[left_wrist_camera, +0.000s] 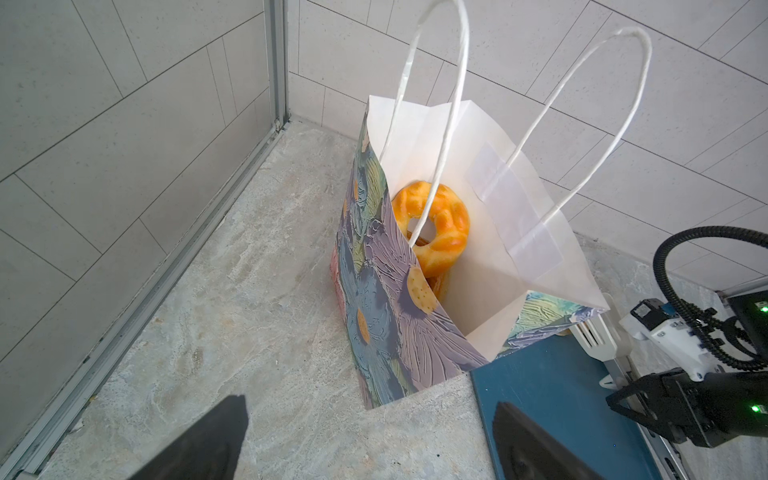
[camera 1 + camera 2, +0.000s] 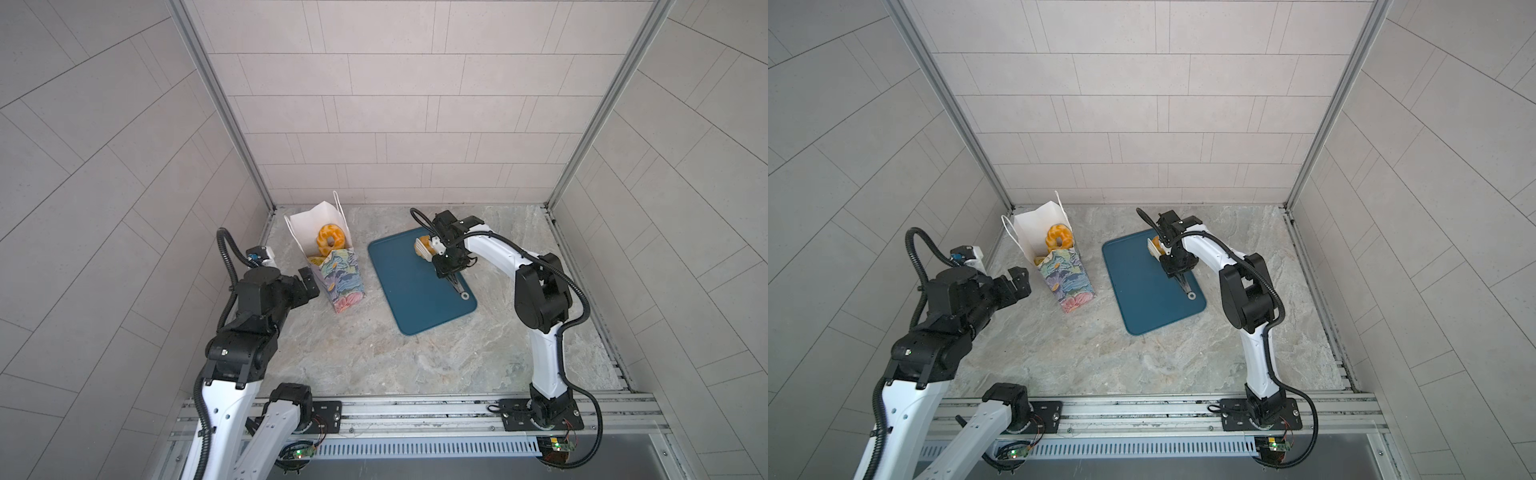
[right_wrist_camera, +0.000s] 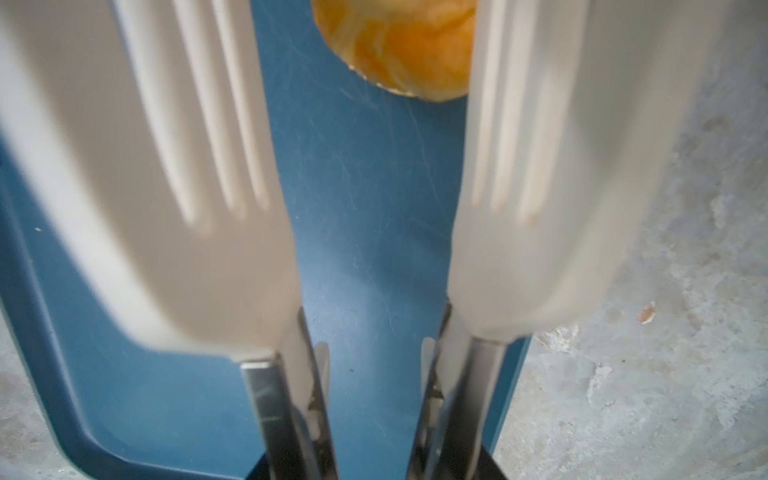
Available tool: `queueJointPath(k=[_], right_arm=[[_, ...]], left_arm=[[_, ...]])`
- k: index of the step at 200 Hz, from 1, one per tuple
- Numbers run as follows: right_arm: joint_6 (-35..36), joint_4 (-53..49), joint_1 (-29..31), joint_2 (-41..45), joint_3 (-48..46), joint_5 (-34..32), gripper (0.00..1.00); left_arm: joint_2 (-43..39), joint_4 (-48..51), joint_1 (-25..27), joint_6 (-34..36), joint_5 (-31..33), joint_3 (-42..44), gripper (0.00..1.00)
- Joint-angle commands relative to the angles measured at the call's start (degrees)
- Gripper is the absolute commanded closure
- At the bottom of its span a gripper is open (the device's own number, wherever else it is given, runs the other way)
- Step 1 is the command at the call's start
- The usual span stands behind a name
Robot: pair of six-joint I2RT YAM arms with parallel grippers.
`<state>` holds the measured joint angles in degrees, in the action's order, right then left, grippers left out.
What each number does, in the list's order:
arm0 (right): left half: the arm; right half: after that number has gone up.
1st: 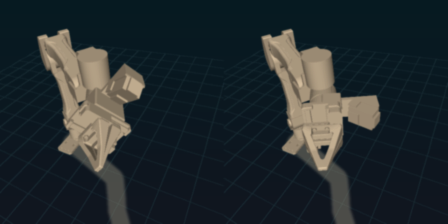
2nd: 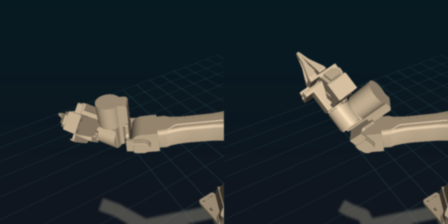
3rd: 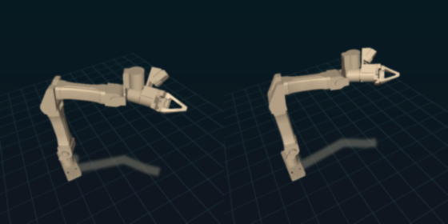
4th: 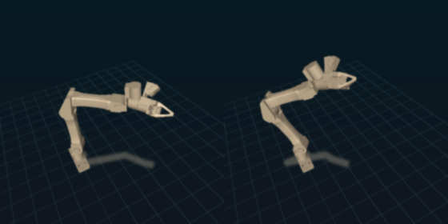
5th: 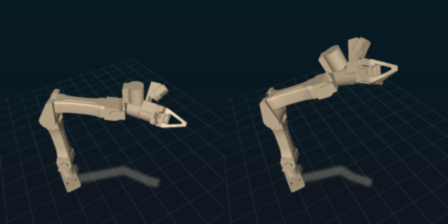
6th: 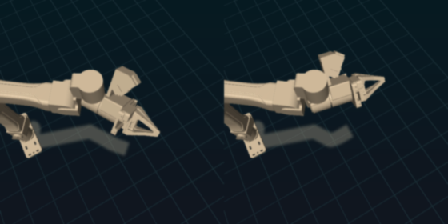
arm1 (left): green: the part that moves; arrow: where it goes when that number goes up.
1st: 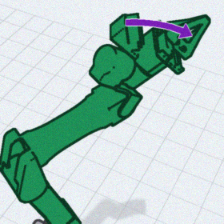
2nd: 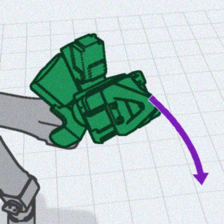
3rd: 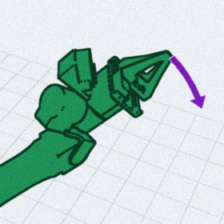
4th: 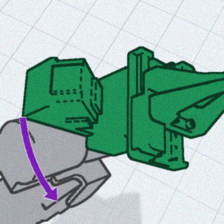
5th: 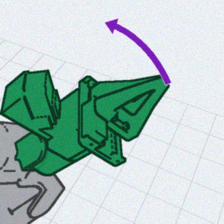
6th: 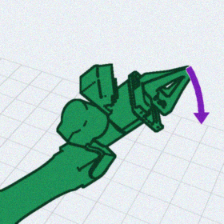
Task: Place the fake bread into the paper bag
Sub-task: 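Lower the open right tongs around the puffy golden bun on the tray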
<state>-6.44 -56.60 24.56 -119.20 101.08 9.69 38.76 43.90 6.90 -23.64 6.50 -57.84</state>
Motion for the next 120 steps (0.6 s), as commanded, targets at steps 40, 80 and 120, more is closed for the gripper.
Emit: queueJointPath(k=[40,80,120], right_arm=[[0.09,-3.34,2.42,5.70,1.35,-0.56,0.53],[-0.27,-4.53,2.62,7.82,1.32,-4.00,0.51],[-0.50,-5.32,2.60,10.42,0.77,-7.64,0.48]], left_arm=[[-1.05,0.57,0.30,-0.02,1.15,0.50,0.00],[-0.96,0.47,0.31,0.08,1.14,0.41,0.00],[-1.08,0.46,0.31,0.24,1.24,0.50,0.00]])
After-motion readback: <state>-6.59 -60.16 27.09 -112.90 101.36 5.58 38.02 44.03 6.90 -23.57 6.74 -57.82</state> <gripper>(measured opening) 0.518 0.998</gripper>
